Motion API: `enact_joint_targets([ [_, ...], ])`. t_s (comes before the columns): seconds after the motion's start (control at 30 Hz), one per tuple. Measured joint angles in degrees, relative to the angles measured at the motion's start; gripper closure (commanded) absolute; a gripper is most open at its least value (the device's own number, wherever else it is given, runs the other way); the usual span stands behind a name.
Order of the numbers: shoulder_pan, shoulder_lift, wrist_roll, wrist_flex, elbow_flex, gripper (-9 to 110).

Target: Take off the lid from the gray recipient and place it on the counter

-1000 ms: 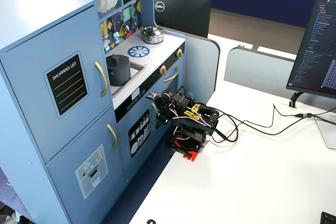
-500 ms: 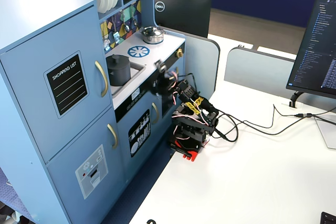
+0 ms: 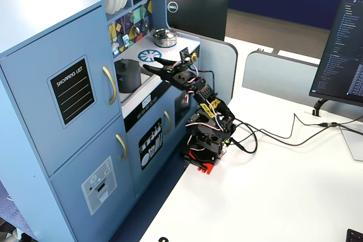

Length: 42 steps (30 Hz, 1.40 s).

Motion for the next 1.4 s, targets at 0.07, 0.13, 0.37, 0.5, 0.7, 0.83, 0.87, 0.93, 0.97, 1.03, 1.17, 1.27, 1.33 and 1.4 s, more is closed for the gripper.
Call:
enact_joint_targets([
  [0.07,0.0,-2.6,-0.4,-2.8,0.0,80],
  [0.13,0.0,-5.2,-1.1,-4.6,0.0,80],
  [0.37,-0.6,-10.4,-1.4,-8.0,0.0,81],
  [0.5,-1.5,-13.7,-1.7,-9.6,0.0,81],
  [0.7,-3.1,-17.8,-2.7,-11.4,-1.4,81],
  [0.83,-2.8,-21.0,-2.7,-11.5,-3.3,82],
  [0.87,-2.7,-21.9,-2.7,-11.5,-4.0,82],
  [0.93,-2.7,-23.6,-2.7,-11.5,-5.1,82],
  [0.97,-2.7,-24.3,-2.7,-11.5,-5.7,82],
  [1.03,-3.0,-25.8,-2.5,-11.5,-6.8,83],
  [1.17,-3.1,-28.1,-1.8,-11.4,-8.2,83],
  [1.27,-3.1,-29.6,-1.8,-11.4,-8.6,83],
  [1.33,-3.1,-30.8,-1.8,-11.4,-8.9,83],
  [1.4,-3.1,-32.0,-1.6,-11.4,-9.3,83],
])
